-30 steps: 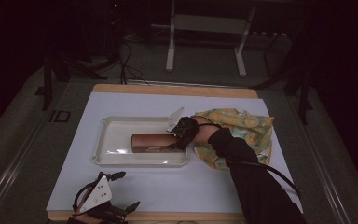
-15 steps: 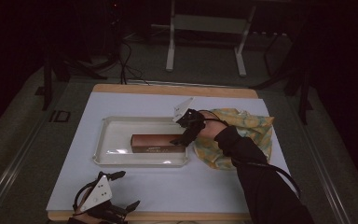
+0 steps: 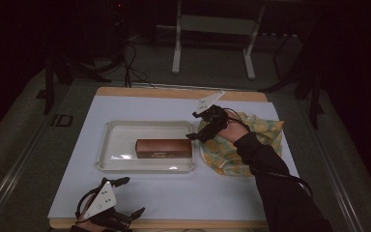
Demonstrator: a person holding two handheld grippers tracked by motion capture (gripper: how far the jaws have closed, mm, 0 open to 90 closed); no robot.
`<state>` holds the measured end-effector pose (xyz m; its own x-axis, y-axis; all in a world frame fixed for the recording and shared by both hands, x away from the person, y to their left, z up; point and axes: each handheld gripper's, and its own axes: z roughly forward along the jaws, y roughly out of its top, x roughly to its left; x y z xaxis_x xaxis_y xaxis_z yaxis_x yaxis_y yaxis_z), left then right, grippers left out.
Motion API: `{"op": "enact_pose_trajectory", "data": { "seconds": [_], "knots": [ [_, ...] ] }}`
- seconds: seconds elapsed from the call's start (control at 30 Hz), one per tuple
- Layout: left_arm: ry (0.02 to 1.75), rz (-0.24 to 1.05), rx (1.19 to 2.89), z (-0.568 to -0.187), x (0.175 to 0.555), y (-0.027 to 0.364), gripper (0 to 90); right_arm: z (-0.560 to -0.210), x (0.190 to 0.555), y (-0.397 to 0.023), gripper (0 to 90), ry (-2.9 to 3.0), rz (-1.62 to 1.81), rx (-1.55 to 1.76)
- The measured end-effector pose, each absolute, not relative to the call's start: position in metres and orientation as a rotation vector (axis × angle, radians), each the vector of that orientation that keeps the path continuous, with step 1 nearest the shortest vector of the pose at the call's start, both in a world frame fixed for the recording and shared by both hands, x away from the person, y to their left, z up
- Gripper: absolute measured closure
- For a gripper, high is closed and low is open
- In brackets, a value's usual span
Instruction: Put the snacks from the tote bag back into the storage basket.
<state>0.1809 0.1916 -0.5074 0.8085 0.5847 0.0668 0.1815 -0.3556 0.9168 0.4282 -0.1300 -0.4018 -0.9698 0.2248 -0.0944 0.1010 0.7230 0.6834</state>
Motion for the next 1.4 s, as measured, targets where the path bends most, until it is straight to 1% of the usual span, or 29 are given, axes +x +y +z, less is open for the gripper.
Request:
{"op": "enact_pose_trajectory", "data": {
  "seconds": [0.3, 0.93, 1.1, 1.4],
  "knots": [
    [0.574, 0.469, 1.926, -0.508, 0.181, 0.191, 0.0, -0.395, 0.422, -0.154, 11.0, 2.673, 1.086, 0.361],
    [0.571, 0.467, 1.932, -0.508, 0.181, 0.190, 0.0, -0.386, 0.393, -0.220, 11.0, 2.414, 1.223, 0.592],
    [0.571, 0.466, 1.931, -0.508, 0.181, 0.190, 0.0, -0.389, 0.383, -0.236, 10.9, 2.371, 1.235, 0.648],
    [0.568, 0.467, 1.937, -0.508, 0.181, 0.190, 0.0, -0.405, 0.363, -0.261, 11.0, 2.248, 1.241, 0.752]
  ]
}}
